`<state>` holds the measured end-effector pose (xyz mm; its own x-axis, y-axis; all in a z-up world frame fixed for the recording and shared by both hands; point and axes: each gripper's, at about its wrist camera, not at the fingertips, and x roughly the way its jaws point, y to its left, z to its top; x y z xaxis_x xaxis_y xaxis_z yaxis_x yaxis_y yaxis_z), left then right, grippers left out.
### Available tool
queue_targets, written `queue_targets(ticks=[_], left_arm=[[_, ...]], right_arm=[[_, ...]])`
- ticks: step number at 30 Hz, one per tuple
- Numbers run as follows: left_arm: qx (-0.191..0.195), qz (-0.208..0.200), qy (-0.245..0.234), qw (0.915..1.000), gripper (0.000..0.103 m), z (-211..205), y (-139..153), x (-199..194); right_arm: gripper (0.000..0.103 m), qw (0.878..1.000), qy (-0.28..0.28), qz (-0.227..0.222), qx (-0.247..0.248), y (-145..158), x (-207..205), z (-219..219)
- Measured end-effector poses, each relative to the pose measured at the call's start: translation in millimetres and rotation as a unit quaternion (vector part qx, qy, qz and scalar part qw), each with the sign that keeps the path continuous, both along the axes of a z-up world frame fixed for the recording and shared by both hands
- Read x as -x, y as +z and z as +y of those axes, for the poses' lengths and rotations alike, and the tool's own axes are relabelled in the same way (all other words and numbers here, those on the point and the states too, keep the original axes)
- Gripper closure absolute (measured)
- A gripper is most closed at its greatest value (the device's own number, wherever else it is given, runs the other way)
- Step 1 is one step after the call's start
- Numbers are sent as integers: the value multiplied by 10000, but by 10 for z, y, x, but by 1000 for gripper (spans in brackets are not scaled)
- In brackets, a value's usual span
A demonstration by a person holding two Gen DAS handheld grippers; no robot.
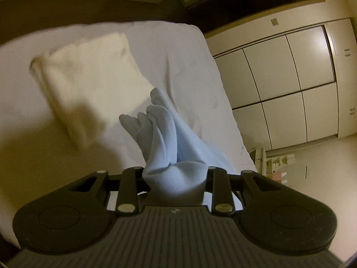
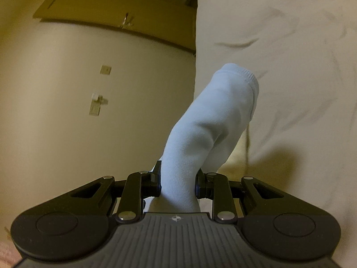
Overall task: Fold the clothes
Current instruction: 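Lift the blue bundle with both grippers and carry it over the cream towel, then lower the blue bundle onto the folded cream towel with both grippers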
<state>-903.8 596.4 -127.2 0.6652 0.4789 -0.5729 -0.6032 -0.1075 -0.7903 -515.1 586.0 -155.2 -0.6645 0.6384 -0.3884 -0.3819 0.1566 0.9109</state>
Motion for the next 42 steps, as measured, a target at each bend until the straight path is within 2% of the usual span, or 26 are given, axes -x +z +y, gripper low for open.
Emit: queue_targets(ticks=[9, 11, 14, 15, 16, 17, 18, 19, 20, 21, 22, 25, 29, 31, 33, 35, 38, 42], left_arm=[[-605, 67, -460, 9971, 78, 1406, -125, 554], [-801, 14, -476, 9956, 78, 1623, -236, 643], [-1058, 142, -532, 9929, 77, 1837, -524, 727], [-1053, 235, -570, 9925, 77, 1899, -692, 749], [-895, 412, -592, 9934, 75, 1950, -888, 761], [-717, 590, -616, 9938, 74, 2000, -1083, 770], [-407, 782, -659, 9939, 73, 2039, -1278, 770], [-105, 950, -696, 9930, 72, 2073, -1470, 772], [118, 942, -690, 9931, 71, 2070, -1623, 795], [125, 759, -615, 9951, 70, 2036, -1650, 839], [131, 598, -551, 9966, 68, 2005, -1667, 878], [150, 604, -572, 9964, 66, 1970, -1566, 906], [246, 672, -544, 9960, 66, 1922, -1459, 958], [265, 697, -521, 9959, 66, 1883, -1428, 978], [248, 773, -557, 9951, 72, 1890, -1424, 996], [115, 860, -654, 9941, 74, 1865, -1377, 953], [-72, 913, -920, 9915, 74, 1821, -1297, 874], [37, 1289, -1114, 9854, 73, 1739, -1451, 868]], right_arm=[[77, 9985, -334, -164, -394, -133, 635, 1242], [77, 9975, -304, -242, -592, -218, 715, 1499], [77, 9957, -208, -354, -836, -438, 874, 1829], [76, 9954, -165, -374, -861, -569, 943, 1881], [72, 9962, -136, -466, -722, -748, 1029, 1909], [61, 9974, -121, -593, -403, -954, 1084, 2004], [57, 9973, -106, -719, -83, -1161, 1138, 2099], [56, 9955, -66, -896, 292, -1363, 1194, 2077], [54, 9914, 9, -1108, 696, -1546, 1252, 1975], [54, 9887, 30, -1196, 902, -1672, 1290, 1952], [53, 9895, -62, -1140, 883, -1715, 1288, 1893], [48, 9913, -254, -945, 877, -1654, 1212, 1763], [46, 9914, -171, -885, 947, -1564, 1171, 1586], [46, 9912, -54, -786, 1062, -1657, 1239, 1505], [57, 9901, -8, -844, 1120, -1768, 1357, 1455], [71, 9892, 23, -1037, 1038, -1722, 1393, 1422], [78, 9889, 98, -1200, 866, -1563, 1331, 1333], [78, 9864, 186, -1388, 862, -1529, 1280, 1213]])
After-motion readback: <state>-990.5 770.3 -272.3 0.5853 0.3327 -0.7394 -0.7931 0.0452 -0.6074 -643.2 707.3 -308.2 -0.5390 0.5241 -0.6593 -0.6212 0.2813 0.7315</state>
